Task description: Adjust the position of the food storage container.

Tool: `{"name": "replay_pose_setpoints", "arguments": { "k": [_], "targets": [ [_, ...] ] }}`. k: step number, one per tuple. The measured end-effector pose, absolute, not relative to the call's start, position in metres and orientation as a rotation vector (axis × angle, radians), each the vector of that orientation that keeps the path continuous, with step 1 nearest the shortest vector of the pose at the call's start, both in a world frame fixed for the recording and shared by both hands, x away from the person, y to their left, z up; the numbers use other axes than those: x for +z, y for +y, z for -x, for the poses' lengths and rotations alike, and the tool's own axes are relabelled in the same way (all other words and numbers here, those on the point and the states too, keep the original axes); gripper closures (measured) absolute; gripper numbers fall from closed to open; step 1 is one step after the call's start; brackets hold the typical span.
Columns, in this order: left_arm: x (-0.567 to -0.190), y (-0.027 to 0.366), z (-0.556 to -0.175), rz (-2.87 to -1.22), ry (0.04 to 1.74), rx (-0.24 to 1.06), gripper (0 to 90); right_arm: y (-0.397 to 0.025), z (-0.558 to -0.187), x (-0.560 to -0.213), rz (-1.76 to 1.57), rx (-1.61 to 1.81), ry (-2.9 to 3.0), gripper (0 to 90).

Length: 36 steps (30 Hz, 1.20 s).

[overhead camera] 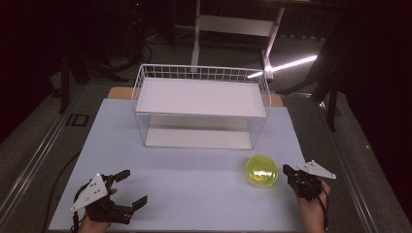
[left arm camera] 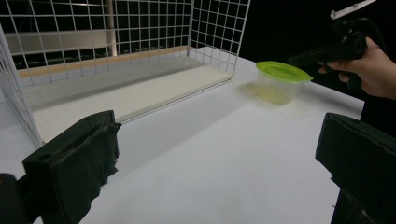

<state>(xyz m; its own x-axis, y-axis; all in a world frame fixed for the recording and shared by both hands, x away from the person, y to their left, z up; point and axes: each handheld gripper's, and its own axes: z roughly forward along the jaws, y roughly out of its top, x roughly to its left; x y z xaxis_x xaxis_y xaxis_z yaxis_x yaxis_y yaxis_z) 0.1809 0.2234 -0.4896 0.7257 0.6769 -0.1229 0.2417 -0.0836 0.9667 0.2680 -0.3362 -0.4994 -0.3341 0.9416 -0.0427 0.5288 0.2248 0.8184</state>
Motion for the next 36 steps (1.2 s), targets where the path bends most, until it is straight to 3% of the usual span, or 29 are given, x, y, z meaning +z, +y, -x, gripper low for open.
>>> {"name": "replay_pose_setpoints", "arguments": {
  "k": [11,30,36],
  "targets": [
    [-0.489,0.223,-0.181,-1.664,0.746,0.426,0.3,-0.323,-0.272,-0.526,-1.412,0.986,2.078,90.0],
    [-0.488,0.222,-0.18,-1.66,0.743,0.429,0.3,-0.276,-0.269,-0.528,-1.332,1.06,2.255,90.0],
    [-0.488,0.222,-0.179,-1.66,0.738,0.429,0.3,-0.279,-0.275,-0.526,-1.341,1.036,2.228,90.0]
  ]
}}
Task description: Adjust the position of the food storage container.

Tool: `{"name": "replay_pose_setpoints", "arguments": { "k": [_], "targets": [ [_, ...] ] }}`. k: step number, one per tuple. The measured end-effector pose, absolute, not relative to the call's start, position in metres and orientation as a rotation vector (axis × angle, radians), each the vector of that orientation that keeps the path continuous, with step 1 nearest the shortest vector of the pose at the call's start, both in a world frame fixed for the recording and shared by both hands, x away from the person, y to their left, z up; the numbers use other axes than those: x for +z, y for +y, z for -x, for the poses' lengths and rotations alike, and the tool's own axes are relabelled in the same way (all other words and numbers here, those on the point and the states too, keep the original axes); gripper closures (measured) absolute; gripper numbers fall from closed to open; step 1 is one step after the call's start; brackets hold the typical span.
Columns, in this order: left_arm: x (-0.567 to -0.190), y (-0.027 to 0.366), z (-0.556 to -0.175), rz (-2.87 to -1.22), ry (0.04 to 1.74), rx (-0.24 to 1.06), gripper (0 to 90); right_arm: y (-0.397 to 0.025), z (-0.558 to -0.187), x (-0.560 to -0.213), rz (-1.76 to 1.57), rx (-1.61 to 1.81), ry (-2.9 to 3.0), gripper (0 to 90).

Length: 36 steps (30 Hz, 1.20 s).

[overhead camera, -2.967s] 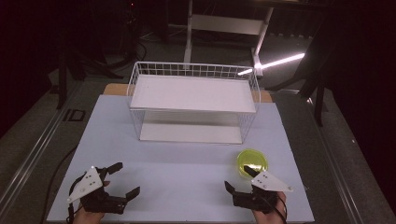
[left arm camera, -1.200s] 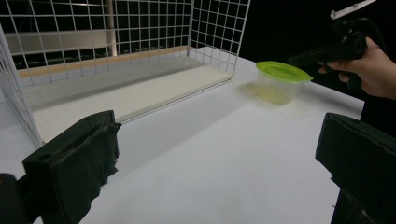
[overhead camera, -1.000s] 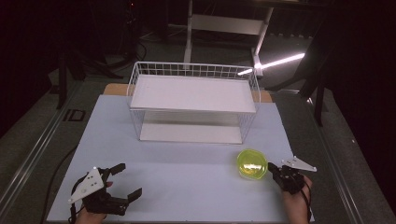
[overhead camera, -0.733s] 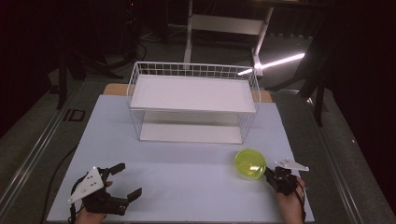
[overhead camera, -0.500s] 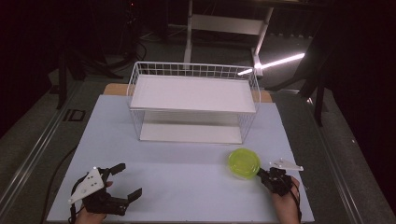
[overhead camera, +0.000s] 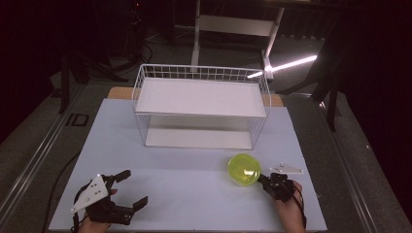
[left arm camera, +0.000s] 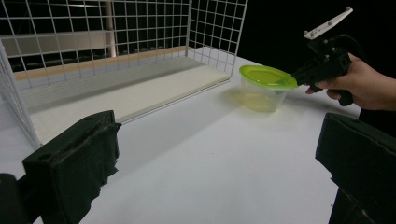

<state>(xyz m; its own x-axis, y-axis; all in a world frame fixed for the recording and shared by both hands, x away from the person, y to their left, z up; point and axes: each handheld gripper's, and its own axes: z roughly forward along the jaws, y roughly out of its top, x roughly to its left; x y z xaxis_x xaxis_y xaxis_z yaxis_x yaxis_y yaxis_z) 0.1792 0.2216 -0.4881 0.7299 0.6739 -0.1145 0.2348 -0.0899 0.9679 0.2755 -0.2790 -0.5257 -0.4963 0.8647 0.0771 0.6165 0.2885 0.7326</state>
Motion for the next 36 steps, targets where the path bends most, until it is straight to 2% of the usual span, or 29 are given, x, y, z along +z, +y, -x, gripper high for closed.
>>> {"name": "replay_pose_setpoints", "arguments": {
  "k": [13,24,30,36],
  "targets": [
    [-0.488,0.222,-0.179,-1.664,0.737,0.425,0.3,-0.264,-0.276,-0.526,-1.349,1.079,2.271,90.0],
    [-0.488,0.222,-0.179,-1.663,0.734,0.423,0.3,-0.219,-0.27,-0.527,-1.18,1.068,2.393,90.0],
    [-0.489,0.221,-0.18,-1.668,0.734,0.418,0.3,-0.23,-0.287,-0.526,-1.243,1.069,2.321,90.0],
    [-0.488,0.221,-0.179,-1.671,0.732,0.426,0.3,-0.223,-0.299,-0.529,-1.271,1.085,2.32,90.0]
  ]
}}
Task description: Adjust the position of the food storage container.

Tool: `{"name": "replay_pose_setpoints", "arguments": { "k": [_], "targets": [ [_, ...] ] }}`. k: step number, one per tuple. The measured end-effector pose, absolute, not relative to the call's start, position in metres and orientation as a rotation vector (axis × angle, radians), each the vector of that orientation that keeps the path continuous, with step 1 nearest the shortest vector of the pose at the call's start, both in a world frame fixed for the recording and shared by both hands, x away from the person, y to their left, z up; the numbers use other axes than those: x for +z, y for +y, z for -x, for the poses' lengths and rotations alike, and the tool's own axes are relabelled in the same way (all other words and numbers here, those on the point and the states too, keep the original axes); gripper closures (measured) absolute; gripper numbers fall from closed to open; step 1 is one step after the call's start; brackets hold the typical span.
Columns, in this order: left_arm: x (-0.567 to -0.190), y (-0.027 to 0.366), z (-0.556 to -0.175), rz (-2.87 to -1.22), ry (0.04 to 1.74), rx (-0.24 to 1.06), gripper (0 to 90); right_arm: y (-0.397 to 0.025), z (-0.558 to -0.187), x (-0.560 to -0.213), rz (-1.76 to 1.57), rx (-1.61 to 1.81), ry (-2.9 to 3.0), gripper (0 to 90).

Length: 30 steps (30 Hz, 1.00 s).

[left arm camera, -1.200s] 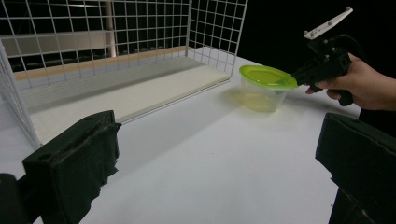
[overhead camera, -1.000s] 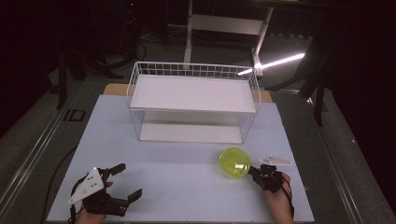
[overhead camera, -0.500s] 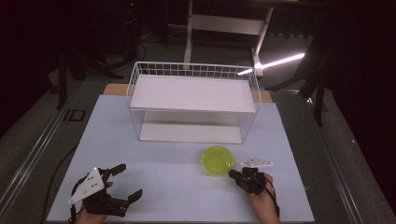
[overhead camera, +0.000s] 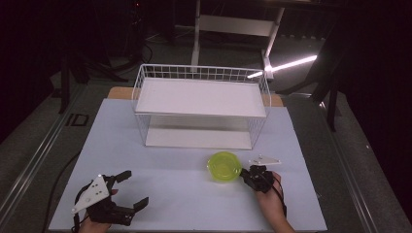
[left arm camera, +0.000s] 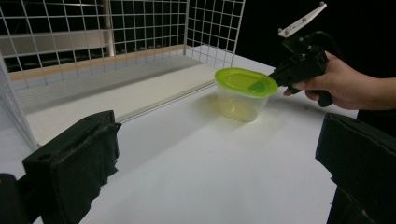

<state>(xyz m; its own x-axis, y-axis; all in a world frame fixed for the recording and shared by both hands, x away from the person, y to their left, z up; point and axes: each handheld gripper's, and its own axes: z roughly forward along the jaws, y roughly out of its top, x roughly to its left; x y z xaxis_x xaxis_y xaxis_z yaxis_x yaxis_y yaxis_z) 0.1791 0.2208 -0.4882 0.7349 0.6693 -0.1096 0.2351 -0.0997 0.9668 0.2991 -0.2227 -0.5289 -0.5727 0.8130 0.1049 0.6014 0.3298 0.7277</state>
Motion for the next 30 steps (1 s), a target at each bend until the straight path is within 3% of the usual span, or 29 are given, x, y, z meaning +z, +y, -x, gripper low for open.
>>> {"name": "replay_pose_setpoints", "arguments": {
  "k": [14,30],
  "targets": [
    [-0.487,0.222,-0.178,-1.661,0.736,0.428,0.3,-0.181,-0.289,-0.53,-1.218,1.165,2.408,90.0],
    [-0.487,0.223,-0.177,-1.661,0.737,0.432,0.3,-0.141,-0.302,-0.535,-1.191,1.187,2.448,90.0]
  ]
}}
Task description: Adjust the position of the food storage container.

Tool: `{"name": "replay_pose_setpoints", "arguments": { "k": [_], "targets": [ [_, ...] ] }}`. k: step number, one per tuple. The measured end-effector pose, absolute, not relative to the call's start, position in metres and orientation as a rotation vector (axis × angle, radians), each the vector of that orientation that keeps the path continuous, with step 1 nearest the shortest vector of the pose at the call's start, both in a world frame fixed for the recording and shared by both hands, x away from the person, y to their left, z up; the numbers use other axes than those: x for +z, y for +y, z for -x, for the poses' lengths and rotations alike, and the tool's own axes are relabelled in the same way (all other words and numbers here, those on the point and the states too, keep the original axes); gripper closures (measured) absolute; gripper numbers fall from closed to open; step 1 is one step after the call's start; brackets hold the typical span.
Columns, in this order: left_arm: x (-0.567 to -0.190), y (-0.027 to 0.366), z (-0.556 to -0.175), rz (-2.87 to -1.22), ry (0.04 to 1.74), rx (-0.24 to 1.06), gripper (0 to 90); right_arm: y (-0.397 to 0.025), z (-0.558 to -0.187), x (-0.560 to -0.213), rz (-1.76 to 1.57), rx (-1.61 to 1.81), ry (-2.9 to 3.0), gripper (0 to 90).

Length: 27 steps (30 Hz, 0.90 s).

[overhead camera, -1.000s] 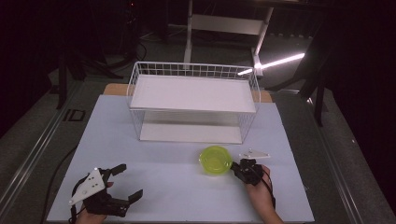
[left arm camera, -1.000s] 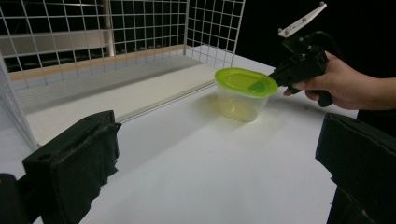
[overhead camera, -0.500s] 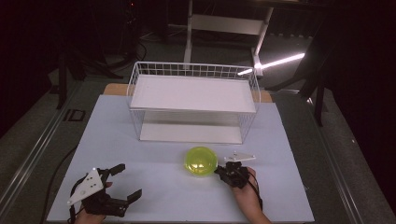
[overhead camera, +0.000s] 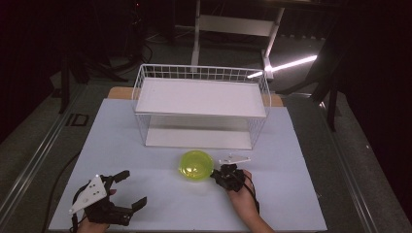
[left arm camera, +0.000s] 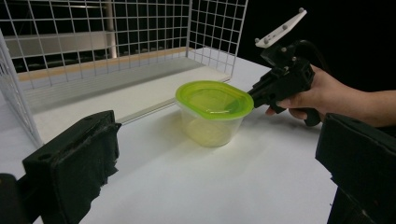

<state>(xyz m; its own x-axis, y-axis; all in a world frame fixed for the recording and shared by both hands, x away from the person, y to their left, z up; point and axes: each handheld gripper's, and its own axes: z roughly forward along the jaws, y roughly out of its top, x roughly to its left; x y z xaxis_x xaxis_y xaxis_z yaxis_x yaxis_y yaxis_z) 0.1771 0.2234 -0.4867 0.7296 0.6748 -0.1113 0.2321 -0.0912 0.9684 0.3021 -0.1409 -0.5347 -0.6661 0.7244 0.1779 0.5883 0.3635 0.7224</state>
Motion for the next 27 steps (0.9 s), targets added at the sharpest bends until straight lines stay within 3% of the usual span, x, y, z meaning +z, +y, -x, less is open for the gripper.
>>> {"name": "replay_pose_setpoints", "arguments": {
  "k": [17,27],
  "targets": [
    [-0.488,0.224,-0.178,-1.663,0.737,0.424,0.3,-0.122,-0.306,-0.535,-1.165,1.187,2.466,89.0],
    [-0.489,0.222,-0.179,-1.67,0.743,0.412,0.3,-0.137,-0.291,-0.525,-1.168,1.192,2.417,66.3]
  ]
}}
